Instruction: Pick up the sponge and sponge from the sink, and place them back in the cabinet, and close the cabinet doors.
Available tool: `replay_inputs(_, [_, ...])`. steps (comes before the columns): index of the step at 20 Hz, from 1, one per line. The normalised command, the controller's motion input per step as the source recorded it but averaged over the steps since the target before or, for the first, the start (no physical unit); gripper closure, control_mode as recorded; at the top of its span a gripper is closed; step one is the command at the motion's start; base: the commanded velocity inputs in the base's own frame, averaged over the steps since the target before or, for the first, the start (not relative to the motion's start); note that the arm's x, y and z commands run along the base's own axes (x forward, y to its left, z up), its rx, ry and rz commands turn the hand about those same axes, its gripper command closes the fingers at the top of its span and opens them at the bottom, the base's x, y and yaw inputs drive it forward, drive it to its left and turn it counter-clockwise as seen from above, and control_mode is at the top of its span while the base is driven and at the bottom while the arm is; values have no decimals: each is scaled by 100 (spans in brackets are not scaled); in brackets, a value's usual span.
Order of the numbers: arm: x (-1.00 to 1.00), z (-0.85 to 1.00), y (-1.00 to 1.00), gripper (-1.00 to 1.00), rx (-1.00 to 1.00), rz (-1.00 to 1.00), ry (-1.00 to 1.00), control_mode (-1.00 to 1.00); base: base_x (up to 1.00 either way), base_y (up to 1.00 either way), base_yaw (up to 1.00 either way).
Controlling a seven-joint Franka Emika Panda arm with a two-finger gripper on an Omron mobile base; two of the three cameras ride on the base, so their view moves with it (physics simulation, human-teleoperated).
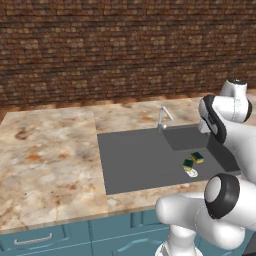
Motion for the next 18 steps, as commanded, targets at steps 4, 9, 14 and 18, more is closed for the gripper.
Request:
replay_inputs(4, [9, -23, 0, -100, 0, 0, 0, -100, 0, 0, 0])
replay_inputs(9, [10, -15, 0, -100, 0, 0, 0, -100, 0, 0, 0])
replay_inputs(14, [8, -14, 0, -100, 0, 0, 0, -100, 0, 0, 0])
replay_inputs(18, [6, -15, -6, -100, 0, 0, 0, -100, 0, 0, 0])
